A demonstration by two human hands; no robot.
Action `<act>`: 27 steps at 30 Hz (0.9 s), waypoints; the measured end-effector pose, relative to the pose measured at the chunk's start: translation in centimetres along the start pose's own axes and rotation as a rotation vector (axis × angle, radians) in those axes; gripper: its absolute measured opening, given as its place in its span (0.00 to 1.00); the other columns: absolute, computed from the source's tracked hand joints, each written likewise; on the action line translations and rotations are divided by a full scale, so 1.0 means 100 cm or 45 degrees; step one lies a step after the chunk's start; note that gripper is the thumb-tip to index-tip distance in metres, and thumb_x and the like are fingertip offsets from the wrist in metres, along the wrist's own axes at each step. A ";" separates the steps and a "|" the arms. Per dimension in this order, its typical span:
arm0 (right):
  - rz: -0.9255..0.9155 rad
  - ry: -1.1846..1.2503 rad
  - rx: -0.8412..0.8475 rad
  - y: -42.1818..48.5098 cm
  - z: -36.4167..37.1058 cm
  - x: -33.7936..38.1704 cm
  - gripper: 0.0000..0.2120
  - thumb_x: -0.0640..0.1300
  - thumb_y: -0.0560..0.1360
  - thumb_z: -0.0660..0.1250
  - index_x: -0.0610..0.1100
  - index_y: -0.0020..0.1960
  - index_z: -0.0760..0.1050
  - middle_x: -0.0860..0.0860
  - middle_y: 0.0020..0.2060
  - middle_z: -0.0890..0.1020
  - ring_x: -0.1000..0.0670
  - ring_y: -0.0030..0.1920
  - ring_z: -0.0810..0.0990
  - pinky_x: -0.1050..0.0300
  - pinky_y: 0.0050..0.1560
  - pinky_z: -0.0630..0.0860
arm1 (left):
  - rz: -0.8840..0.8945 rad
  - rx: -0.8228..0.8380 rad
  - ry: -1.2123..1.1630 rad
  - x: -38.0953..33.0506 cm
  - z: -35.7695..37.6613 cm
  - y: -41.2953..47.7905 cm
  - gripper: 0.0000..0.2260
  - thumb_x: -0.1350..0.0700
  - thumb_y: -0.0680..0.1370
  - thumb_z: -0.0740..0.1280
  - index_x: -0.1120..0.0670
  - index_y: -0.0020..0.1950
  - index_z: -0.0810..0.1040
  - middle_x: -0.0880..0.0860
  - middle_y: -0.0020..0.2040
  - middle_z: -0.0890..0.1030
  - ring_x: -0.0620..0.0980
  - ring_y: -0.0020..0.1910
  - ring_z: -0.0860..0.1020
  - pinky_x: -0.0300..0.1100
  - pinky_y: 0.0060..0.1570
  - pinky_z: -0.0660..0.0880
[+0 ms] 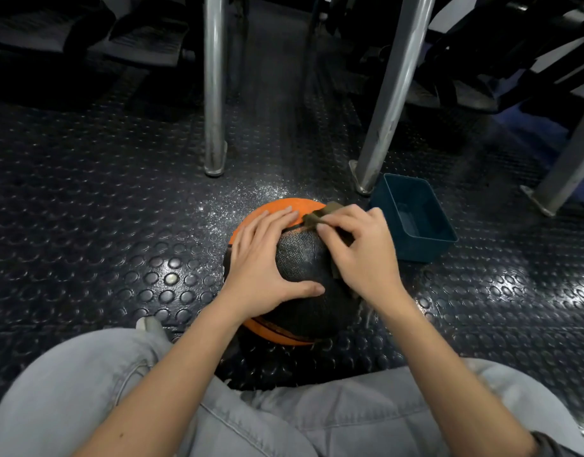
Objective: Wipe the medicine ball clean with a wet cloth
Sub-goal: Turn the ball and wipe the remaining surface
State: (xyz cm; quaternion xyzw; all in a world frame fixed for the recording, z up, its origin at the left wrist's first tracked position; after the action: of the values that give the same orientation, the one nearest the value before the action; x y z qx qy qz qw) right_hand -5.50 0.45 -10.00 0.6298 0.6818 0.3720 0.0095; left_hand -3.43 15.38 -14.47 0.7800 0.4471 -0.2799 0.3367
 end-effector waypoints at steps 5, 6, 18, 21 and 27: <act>0.390 0.051 0.123 0.029 0.004 -0.054 0.09 0.43 0.76 0.67 0.42 0.52 0.82 0.49 0.48 0.83 0.43 0.52 0.76 0.61 0.52 0.66 | 0.041 0.030 0.018 -0.003 0.002 -0.001 0.48 0.28 0.55 0.64 0.41 0.73 0.59 0.27 0.67 0.52 0.32 0.68 0.47 0.27 0.65 0.37; 0.477 0.076 0.151 0.032 0.005 -0.061 0.09 0.43 0.76 0.67 0.42 0.53 0.82 0.48 0.50 0.83 0.44 0.54 0.77 0.61 0.53 0.67 | 0.049 0.030 0.033 -0.004 0.003 0.000 0.48 0.27 0.55 0.64 0.42 0.73 0.59 0.27 0.67 0.52 0.32 0.68 0.47 0.27 0.65 0.37; 0.143 -0.014 0.159 0.025 0.001 -0.041 0.09 0.46 0.76 0.66 0.44 0.51 0.82 0.55 0.46 0.82 0.45 0.47 0.74 0.66 0.44 0.61 | 0.060 0.053 0.031 -0.005 0.002 -0.001 0.47 0.28 0.55 0.64 0.39 0.72 0.57 0.26 0.66 0.51 0.29 0.66 0.46 0.25 0.64 0.35; 0.415 0.091 0.181 0.031 0.001 -0.064 0.09 0.42 0.76 0.67 0.41 0.52 0.82 0.48 0.49 0.83 0.45 0.54 0.78 0.64 0.51 0.65 | 0.071 0.042 0.051 -0.007 0.005 0.002 0.48 0.27 0.55 0.64 0.42 0.73 0.59 0.25 0.66 0.51 0.30 0.67 0.47 0.26 0.64 0.34; 0.057 0.023 0.110 0.015 -0.003 -0.015 0.06 0.44 0.75 0.68 0.46 0.49 0.83 0.56 0.44 0.82 0.50 0.45 0.70 0.69 0.46 0.63 | 0.032 -0.002 0.012 -0.004 0.005 0.000 0.47 0.28 0.54 0.65 0.39 0.71 0.59 0.25 0.65 0.52 0.32 0.68 0.48 0.29 0.67 0.39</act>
State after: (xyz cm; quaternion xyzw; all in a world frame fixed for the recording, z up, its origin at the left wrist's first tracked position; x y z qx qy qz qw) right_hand -4.02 -1.12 -9.66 0.6412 0.6832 0.3481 -0.0322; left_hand -3.72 14.77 -14.50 0.7866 0.4391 -0.2717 0.3387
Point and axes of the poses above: each hand's wrist, its own y-axis towards the middle knuckle, its own z-axis out of the palm, x = y × z, the point moved 3 cm from there along y, towards the middle knuckle
